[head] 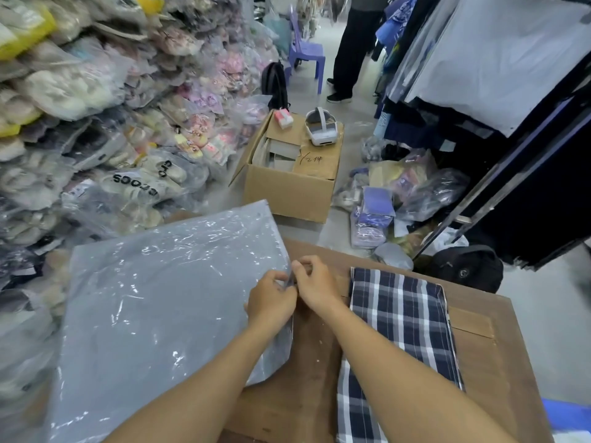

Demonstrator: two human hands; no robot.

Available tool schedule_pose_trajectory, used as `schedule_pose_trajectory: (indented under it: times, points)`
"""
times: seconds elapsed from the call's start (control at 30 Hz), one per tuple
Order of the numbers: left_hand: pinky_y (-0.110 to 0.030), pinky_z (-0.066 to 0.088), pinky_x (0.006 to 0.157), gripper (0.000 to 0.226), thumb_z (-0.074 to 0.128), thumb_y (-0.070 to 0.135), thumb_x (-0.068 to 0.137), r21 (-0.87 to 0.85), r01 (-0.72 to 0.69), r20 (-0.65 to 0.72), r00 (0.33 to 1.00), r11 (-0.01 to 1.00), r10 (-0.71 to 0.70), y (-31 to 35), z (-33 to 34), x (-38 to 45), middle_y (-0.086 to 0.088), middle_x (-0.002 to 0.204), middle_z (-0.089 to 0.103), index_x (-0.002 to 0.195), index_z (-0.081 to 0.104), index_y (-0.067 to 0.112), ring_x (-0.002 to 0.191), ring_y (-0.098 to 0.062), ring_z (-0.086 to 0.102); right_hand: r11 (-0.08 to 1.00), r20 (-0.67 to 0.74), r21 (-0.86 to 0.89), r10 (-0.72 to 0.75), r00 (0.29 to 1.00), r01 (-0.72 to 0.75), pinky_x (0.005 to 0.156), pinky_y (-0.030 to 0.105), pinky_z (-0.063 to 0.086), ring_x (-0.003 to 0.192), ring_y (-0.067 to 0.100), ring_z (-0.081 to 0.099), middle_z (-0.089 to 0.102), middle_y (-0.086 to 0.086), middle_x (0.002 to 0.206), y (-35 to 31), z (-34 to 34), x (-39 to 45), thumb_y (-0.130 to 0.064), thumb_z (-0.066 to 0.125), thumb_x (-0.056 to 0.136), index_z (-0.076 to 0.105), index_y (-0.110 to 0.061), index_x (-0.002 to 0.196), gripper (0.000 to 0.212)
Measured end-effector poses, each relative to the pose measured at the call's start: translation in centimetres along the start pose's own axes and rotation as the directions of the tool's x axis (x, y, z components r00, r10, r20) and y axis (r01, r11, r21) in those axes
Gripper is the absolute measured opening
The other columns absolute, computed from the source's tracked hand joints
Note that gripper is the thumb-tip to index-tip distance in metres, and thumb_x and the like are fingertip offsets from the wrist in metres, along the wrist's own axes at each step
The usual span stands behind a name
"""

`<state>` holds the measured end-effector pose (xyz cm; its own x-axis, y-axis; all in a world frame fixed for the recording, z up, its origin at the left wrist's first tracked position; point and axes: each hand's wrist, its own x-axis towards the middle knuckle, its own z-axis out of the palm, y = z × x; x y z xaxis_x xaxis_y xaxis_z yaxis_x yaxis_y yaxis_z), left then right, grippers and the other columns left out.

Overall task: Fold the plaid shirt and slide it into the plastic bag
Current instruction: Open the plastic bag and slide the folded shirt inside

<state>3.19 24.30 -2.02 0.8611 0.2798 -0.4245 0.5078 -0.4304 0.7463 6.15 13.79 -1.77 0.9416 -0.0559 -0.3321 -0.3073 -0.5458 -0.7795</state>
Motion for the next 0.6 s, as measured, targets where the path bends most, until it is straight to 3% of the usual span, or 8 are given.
schedule_pose_trajectory:
  times: [0.1, 0.2, 0.27, 0.37, 0.43, 0.53, 0.6]
  points:
    - [-0.036, 0.051, 0.086, 0.005, 0.061, 0.031, 0.085, 0.017, -0.028, 0.031, 0.999, 0.999, 0.027, -0.4, -0.2, -0.9, 0.010, 0.081, 0.064, 0.090, 0.062, 0.029, 0.090, -0.019, 0.065, 0.977, 0.020, 0.136, 0.165, 0.986, -0.166, 0.082, 0.032, 0.054, 0.100, 0.020, 0.065, 0.069, 0.001, 0.108, -0.2, 0.4, 0.6, -0.028, 0.057, 0.098, 0.065, -0.019, 0.108, 0.015]
    - [-0.031, 0.047, 0.073, 0.020, 0.065, 0.038, 0.081, 0.018, 0.024, 0.043, 0.999, 1.000, -0.025, -0.4, -1.0, -0.8, 0.004, 0.092, 0.066, 0.093, 0.057, 0.024, 0.087, -0.018, 0.063, 0.919, 0.091, 0.304, 0.235, 0.968, -0.252, 0.057, 0.023, 0.051, 0.086, 0.016, 0.063, 0.068, 0.004, 0.103, -0.1, 0.8, 0.4, -0.019, 0.060, 0.098, 0.065, -0.016, 0.105, 0.009]
    - [-0.031, 0.045, 0.072, 0.032, 0.066, 0.041, 0.077, 0.096, 0.034, 0.053, 0.998, 0.995, -0.039, 0.1, -1.5, -0.3, 0.003, 0.097, 0.065, 0.100, 0.054, 0.022, 0.087, -0.020, 0.060, 0.858, 0.140, 0.418, 0.265, 0.954, -0.300, 0.049, 0.023, 0.051, 0.082, 0.017, 0.062, 0.066, 0.006, 0.099, 0.0, 0.9, 0.0, -0.017, 0.062, 0.098, 0.064, -0.014, 0.105, 0.008]
    - [-0.032, 0.048, 0.074, 0.034, 0.062, 0.034, 0.077, 0.333, -0.096, 0.069, 0.995, 0.938, 0.077, 1.7, -1.8, -0.2, -0.002, 0.100, 0.064, 0.106, 0.053, 0.019, 0.094, -0.027, 0.062, 0.819, 0.174, 0.479, 0.265, 0.948, -0.317, 0.047, 0.021, 0.052, 0.075, 0.014, 0.063, 0.069, 0.005, 0.094, -0.1, 0.6, -0.6, -0.022, 0.067, 0.095, 0.064, -0.013, 0.104, 0.013]
    - [-0.035, 0.049, 0.074, 0.032, 0.057, 0.027, 0.081, 0.400, -0.180, 0.072, 0.984, 0.899, 0.164, 2.8, -1.7, -0.4, -0.008, 0.105, 0.064, 0.111, 0.054, 0.017, 0.100, -0.033, 0.063, 0.788, 0.194, 0.522, 0.262, 0.945, -0.326, 0.046, 0.018, 0.050, 0.066, 0.008, 0.063, 0.071, -0.002, 0.077, -0.4, 0.0, -1.0, -0.031, 0.071, 0.093, 0.066, -0.013, 0.101, 0.020]
    - [-0.037, 0.049, 0.078, 0.030, 0.055, 0.027, 0.086, 0.336, -0.221, 0.038, 0.974, 0.916, 0.221, 3.9, -1.5, -0.7, -0.013, 0.109, 0.066, 0.113, 0.059, 0.014, 0.103, -0.037, 0.062, 0.728, 0.213, 0.605, 0.242, 0.947, -0.322, 0.046, 0.018, 0.049, 0.057, 0.007, 0.060, 0.066, -0.008, 0.058, -0.6, -1.0, -1.2, -0.043, 0.069, 0.091, 0.060, -0.016, 0.083, 0.029]
    - [-0.037, 0.049, 0.078, 0.025, 0.054, 0.026, 0.088, 0.282, -0.231, 0.003, 0.971, 0.931, 0.240, 3.9, -1.6, -0.6, -0.014, 0.106, 0.068, 0.108, 0.061, 0.014, 0.100, -0.037, 0.061, 0.715, 0.223, 0.627, 0.214, 0.951, -0.308, 0.046, 0.019, 0.048, 0.053, 0.006, 0.059, 0.064, -0.006, 0.059, -0.7, -1.5, -1.2, -0.040, 0.070, 0.092, 0.057, -0.017, 0.081, 0.028]
